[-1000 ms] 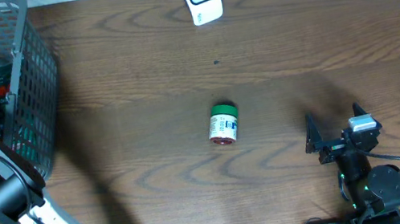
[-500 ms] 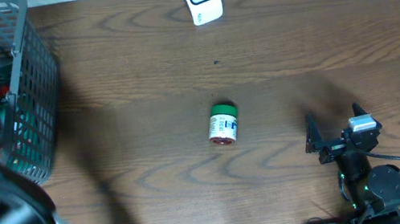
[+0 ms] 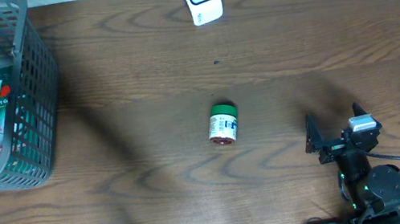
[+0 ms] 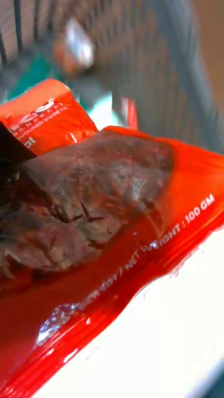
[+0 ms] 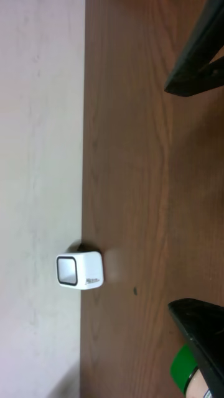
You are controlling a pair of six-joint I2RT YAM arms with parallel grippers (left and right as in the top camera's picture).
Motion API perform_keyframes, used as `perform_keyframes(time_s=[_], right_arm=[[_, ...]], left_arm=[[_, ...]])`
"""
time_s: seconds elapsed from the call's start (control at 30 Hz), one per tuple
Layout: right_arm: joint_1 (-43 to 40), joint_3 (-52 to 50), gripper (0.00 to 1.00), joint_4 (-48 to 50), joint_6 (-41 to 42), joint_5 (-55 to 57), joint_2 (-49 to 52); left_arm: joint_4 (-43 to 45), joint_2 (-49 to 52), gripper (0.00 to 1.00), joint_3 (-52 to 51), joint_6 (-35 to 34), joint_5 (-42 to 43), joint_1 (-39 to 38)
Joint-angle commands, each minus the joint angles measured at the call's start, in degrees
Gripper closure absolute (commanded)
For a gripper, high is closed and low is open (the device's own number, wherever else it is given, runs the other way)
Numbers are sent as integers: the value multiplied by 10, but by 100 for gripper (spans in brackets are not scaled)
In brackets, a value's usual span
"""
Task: Scan the item barcode
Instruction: 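Lift the red snack bag out and drop it beside the jar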
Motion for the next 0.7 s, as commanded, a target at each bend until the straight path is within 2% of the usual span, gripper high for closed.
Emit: perform_keyframes(time_s=[0.0,0.1,0.2,0.4,0.67], right_arm=[[-2,0,1,-2,-5,1,-3],[-2,0,1,-2,-5,1,-3],[-2,0,1,-2,-5,1,-3],[-2,0,1,-2,-5,1,-3],[-2,0,1,-2,-5,1,-3]], left_arm=[[-12,-5,93,9,-3,240,-18],[-33,4,93,4,12,308,-54],[-52,21,93,-9,36,341,-107],[-96,88,93,-26,90,345,-228],[-94,225,92,-55,104,363,-344]])
